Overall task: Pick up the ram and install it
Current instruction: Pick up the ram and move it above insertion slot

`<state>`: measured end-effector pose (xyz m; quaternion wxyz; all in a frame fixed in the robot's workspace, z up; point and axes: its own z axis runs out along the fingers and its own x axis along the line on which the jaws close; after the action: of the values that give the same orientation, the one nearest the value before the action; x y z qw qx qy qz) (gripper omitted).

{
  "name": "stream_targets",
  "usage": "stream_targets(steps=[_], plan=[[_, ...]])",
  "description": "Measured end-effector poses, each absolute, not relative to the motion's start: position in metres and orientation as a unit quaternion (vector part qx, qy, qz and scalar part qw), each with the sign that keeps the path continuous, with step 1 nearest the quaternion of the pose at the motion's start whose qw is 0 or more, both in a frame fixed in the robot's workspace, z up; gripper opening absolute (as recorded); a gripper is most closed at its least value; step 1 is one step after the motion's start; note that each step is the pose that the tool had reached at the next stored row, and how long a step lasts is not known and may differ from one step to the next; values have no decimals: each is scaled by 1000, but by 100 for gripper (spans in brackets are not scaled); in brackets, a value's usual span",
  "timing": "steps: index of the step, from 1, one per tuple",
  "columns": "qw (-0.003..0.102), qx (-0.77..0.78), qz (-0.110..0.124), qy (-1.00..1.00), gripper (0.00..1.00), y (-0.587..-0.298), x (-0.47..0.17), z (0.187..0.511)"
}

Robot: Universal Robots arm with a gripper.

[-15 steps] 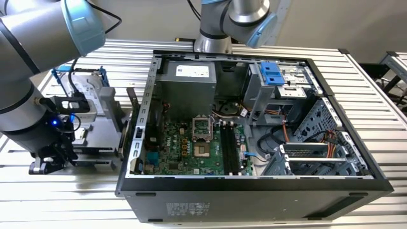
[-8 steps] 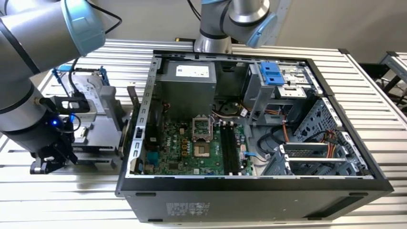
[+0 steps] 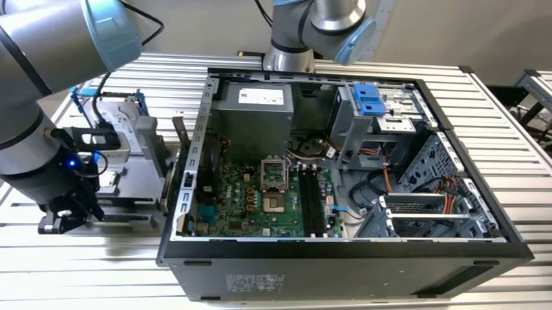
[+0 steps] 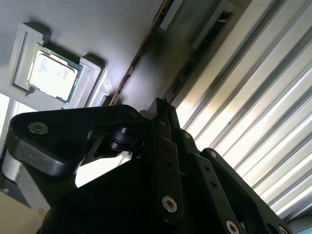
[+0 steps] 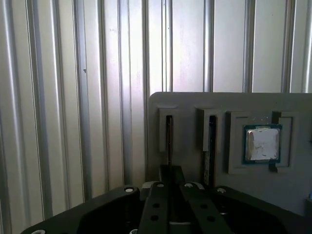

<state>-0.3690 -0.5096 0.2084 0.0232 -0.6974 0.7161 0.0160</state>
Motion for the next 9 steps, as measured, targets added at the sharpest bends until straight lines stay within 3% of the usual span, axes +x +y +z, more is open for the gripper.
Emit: stream_targets(steps=[9], plan=[[23,-697,16,717,0,-510,-369,239]])
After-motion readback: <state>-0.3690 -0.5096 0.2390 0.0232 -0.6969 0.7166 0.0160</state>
